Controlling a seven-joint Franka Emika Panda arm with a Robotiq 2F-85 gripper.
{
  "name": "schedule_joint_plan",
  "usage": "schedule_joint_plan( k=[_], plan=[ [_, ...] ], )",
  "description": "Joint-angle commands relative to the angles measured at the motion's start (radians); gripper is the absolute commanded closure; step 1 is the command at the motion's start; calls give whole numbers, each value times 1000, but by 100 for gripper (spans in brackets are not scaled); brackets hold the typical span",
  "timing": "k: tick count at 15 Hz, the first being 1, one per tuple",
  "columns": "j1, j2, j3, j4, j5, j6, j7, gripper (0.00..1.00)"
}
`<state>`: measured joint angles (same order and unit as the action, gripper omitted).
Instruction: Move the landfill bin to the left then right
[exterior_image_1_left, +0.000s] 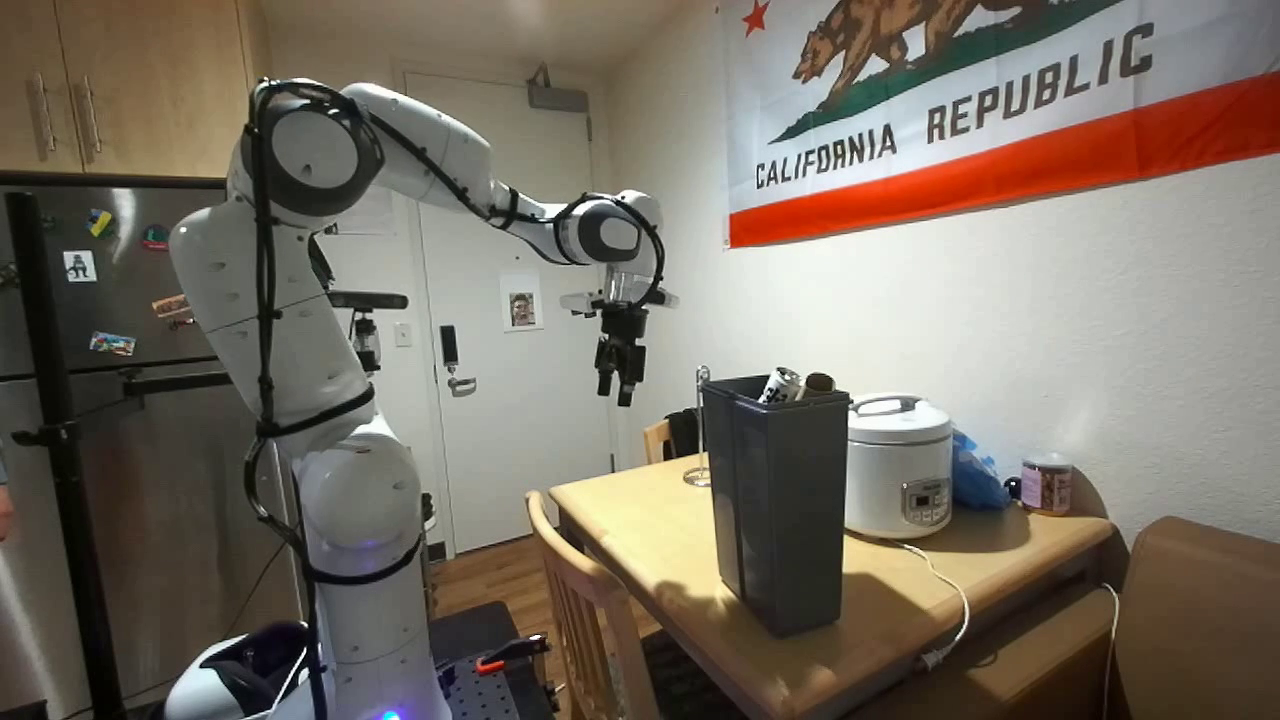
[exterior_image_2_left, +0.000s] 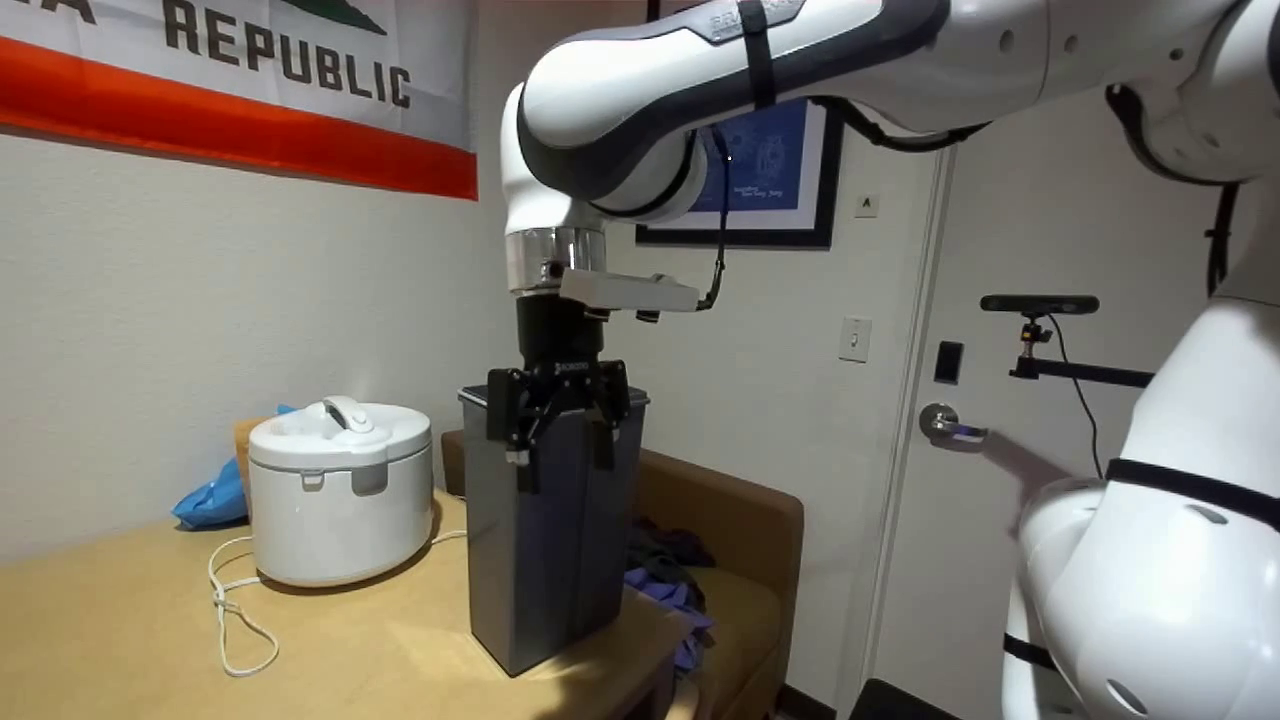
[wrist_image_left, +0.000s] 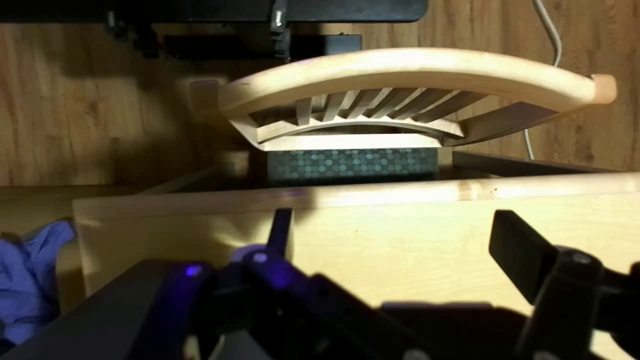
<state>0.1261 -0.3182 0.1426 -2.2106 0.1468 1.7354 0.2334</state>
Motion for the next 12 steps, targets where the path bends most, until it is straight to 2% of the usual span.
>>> schedule_joint_plan(
  k=[1,4,9,10,12],
  plan=[
    [-4,-67,14,10,-140,-61,-94,0],
    [3,-103,16,16,-265,-109,-199,0],
    [38,-185,-10,-8,-356,-11,-422,0],
    [24,-148,-2,7,-331,-50,-359,0],
    [25,-156,-3,6,-333,-47,-364,0]
  ],
)
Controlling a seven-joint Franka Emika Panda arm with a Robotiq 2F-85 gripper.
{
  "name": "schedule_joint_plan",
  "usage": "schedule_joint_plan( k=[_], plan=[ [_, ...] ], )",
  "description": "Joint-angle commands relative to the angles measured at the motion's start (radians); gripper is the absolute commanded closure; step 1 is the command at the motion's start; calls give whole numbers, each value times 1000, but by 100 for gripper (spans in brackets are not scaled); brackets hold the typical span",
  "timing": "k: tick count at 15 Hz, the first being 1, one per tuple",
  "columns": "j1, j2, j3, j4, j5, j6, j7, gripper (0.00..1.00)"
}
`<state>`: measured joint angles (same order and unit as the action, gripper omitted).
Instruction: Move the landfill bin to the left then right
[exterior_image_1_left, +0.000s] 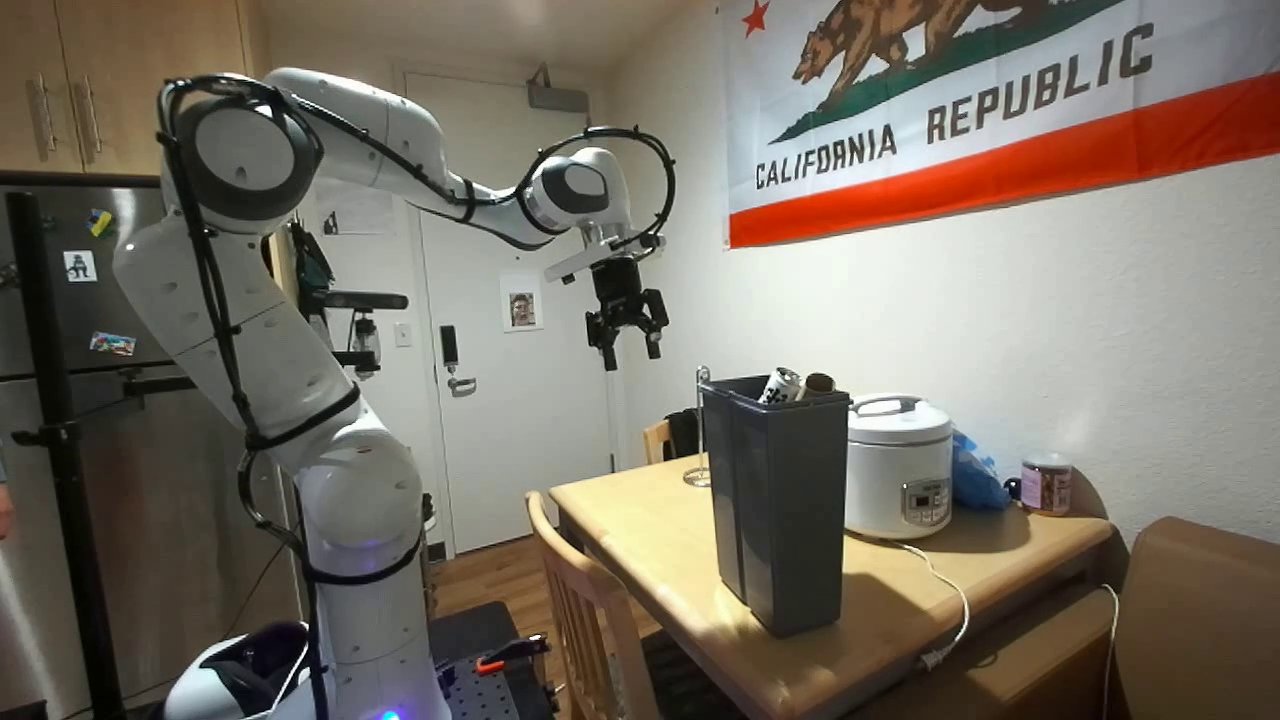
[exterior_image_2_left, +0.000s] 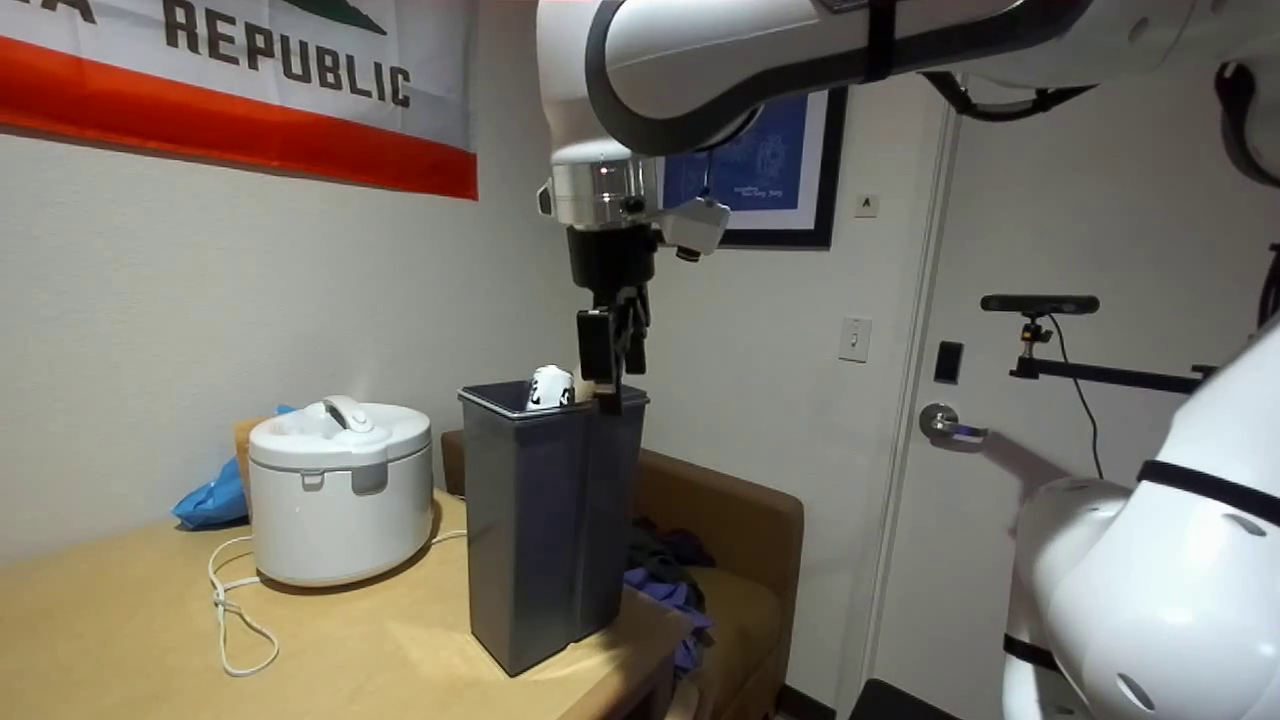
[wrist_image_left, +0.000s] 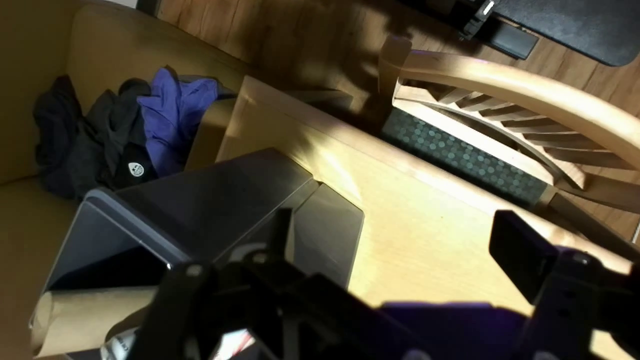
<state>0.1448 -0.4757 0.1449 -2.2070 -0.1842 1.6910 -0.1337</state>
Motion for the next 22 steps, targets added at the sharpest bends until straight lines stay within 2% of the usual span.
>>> schedule_joint_plan(
  k=[1,2,5,9,15,22],
  plan=[
    [7,3,-5,1,-2,-2,3,0],
    [7,7,-5,1,-2,-2,3,0],
    [19,-30,-47,-71,36,122,-64,0],
    [36,-50,-100,-125,-20,270,-297,0],
    [40,-35,-183,-156,-74,332,-660,0],
    [19,10,-238,-139,-59,438,-890,0]
  ],
)
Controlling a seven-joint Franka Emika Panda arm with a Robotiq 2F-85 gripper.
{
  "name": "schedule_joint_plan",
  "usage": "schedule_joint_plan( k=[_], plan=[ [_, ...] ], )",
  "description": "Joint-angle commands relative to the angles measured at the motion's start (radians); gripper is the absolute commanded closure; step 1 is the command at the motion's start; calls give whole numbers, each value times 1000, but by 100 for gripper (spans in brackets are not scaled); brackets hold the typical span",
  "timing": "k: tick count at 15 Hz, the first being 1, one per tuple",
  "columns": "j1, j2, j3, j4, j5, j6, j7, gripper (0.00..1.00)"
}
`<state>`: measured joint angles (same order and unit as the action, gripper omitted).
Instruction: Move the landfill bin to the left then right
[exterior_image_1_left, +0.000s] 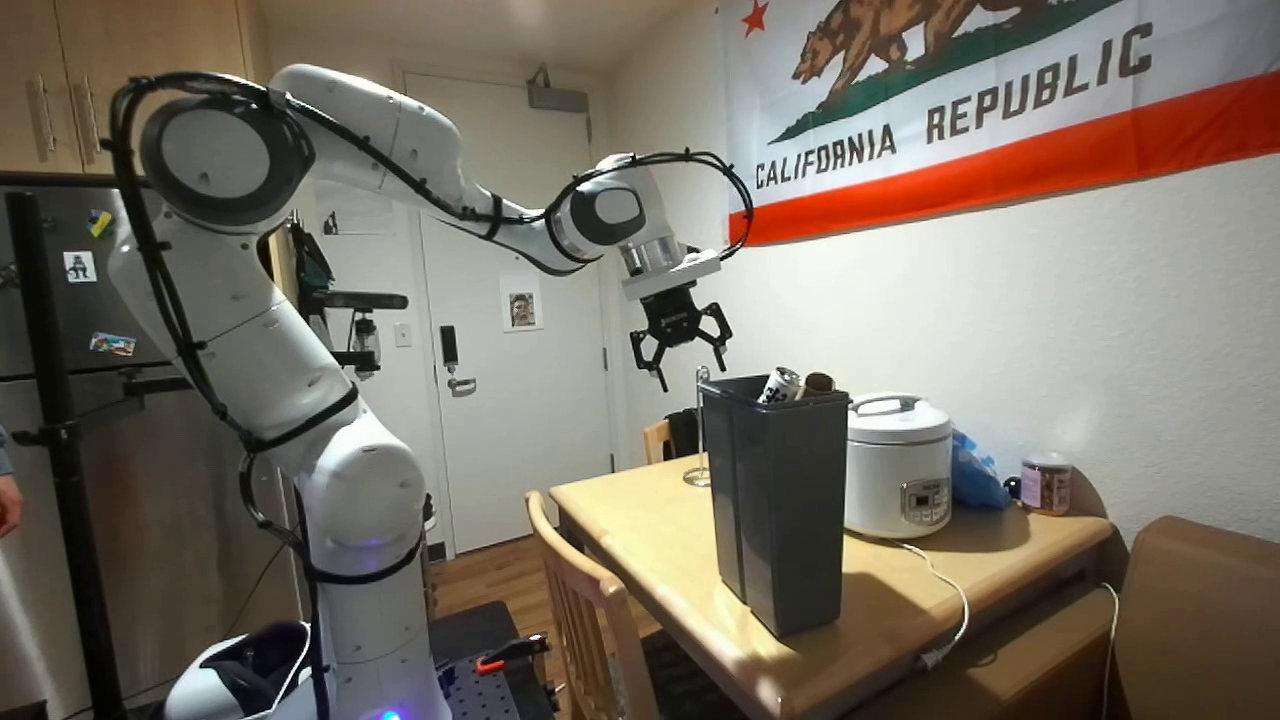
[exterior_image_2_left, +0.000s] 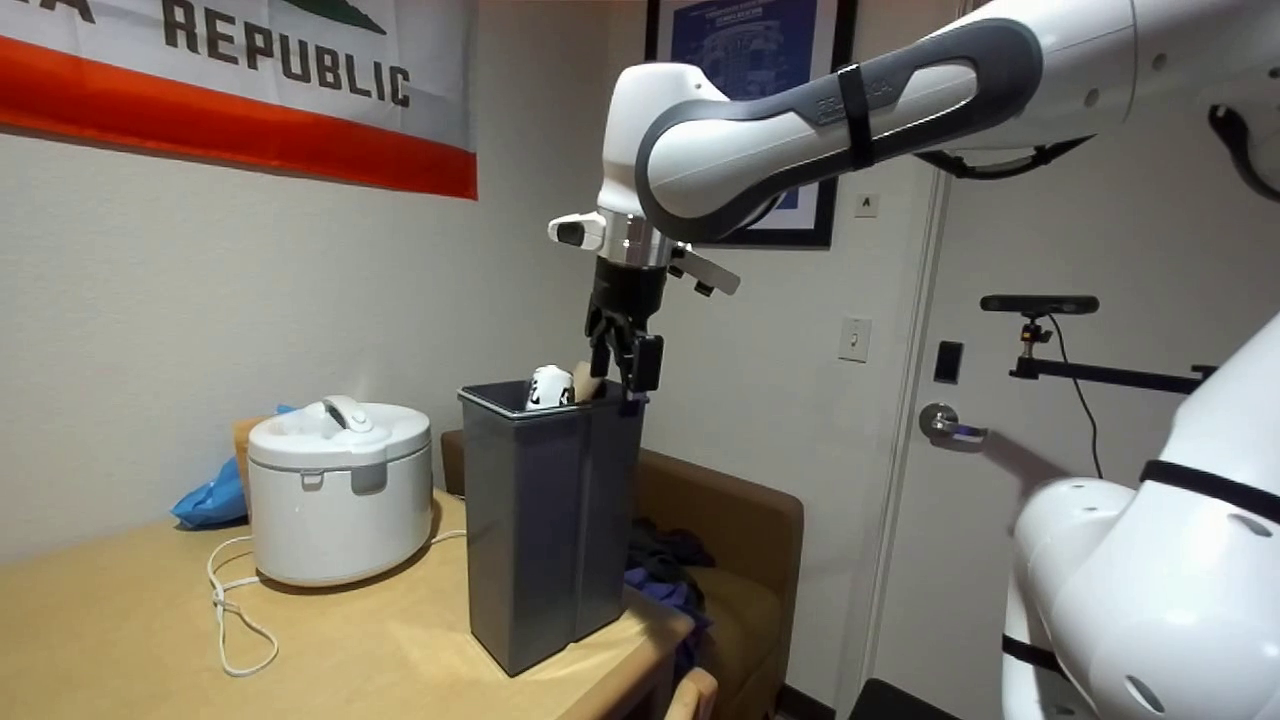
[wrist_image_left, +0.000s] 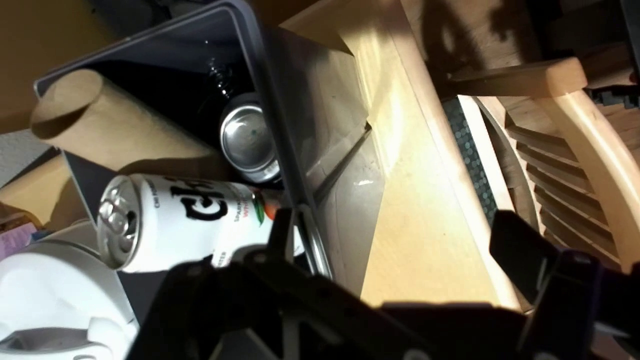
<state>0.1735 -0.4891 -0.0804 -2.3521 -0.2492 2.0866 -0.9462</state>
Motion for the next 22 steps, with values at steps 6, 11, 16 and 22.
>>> schedule_joint_plan(
  k=[6,11,16,22],
  plan=[
    [-14,117,-4,22,81,113,-68,0],
    [-26,146,3,24,111,152,-66,0],
    [-35,177,8,18,138,145,-55,26],
    [-53,186,34,22,100,131,-3,69]
  ],
)
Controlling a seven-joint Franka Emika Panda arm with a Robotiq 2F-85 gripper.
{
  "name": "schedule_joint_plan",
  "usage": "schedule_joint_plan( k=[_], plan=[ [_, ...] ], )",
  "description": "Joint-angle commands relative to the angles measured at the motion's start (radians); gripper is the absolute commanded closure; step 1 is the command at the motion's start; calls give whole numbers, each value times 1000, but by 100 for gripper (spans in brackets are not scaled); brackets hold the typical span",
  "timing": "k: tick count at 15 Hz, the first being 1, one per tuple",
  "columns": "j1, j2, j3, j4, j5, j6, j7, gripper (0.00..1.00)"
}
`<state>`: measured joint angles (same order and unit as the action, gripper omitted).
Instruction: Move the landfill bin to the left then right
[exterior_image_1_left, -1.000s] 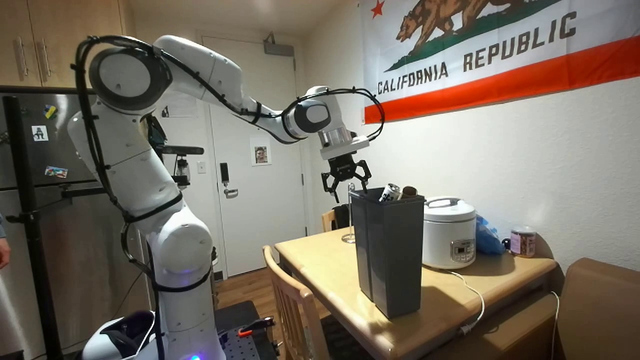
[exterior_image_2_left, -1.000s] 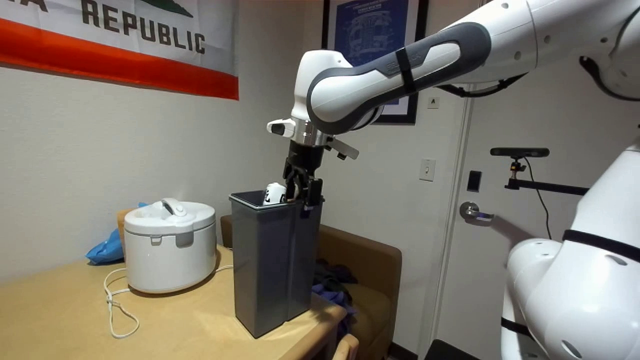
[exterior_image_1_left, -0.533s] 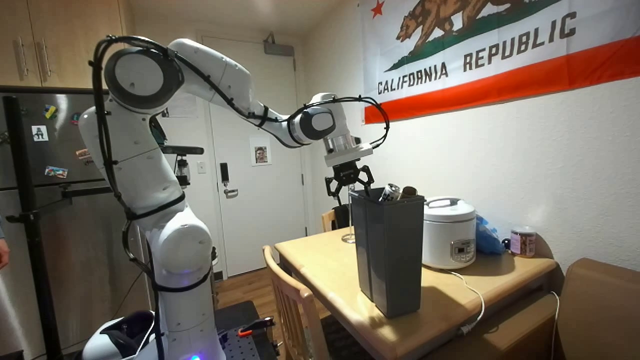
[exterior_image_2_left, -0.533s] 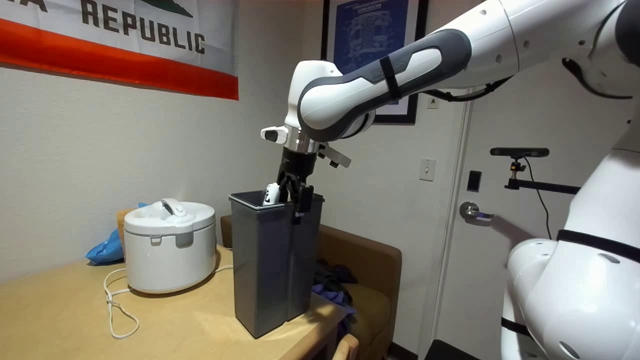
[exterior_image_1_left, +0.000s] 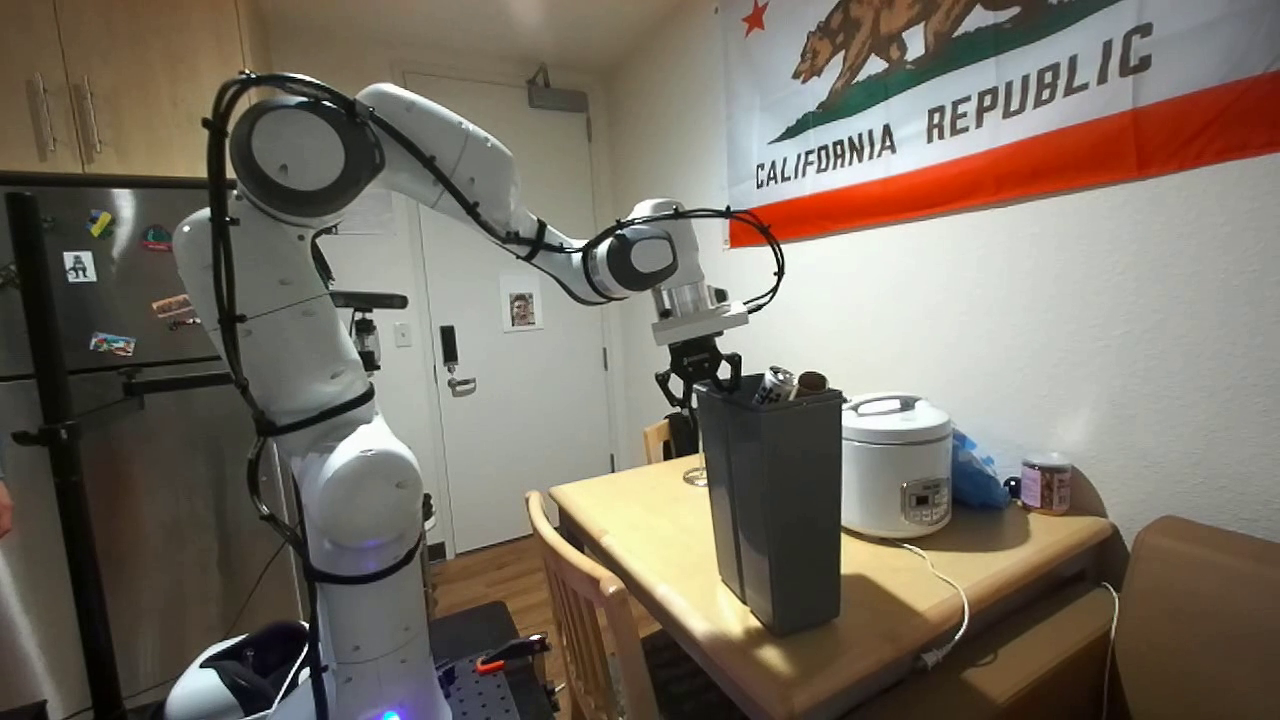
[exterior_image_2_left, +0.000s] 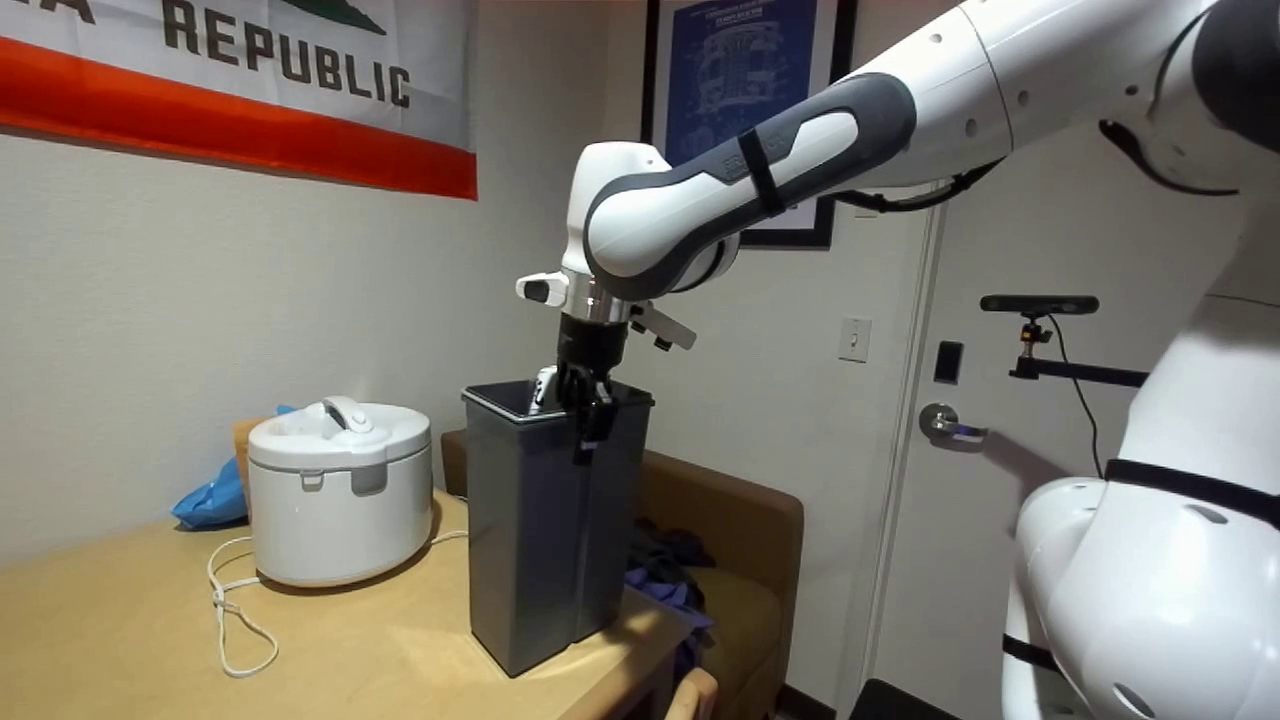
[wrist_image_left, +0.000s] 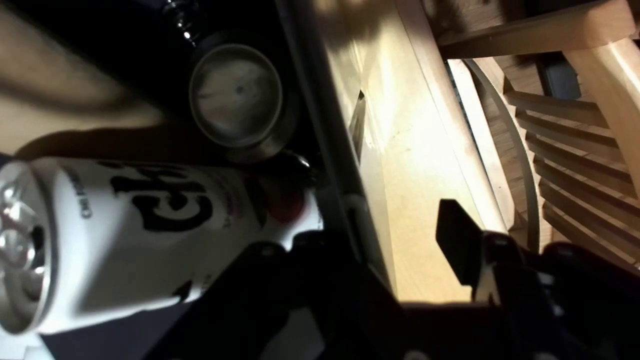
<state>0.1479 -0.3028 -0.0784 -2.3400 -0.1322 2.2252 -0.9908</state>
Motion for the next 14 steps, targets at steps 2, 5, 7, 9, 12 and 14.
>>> schedule_joint_plan(
  k=[2,5,7,9,12,14],
  plan=[
    [-34,-5,44,13,-31,-12,65,85],
    [-40,-1,61,22,-64,-21,104,100],
    [-41,1,71,23,-84,-23,116,98],
    [-37,4,76,26,-95,-28,129,98],
    [-33,9,83,35,-106,-32,141,98],
    [-31,8,88,42,-111,-34,138,98]
  ],
)
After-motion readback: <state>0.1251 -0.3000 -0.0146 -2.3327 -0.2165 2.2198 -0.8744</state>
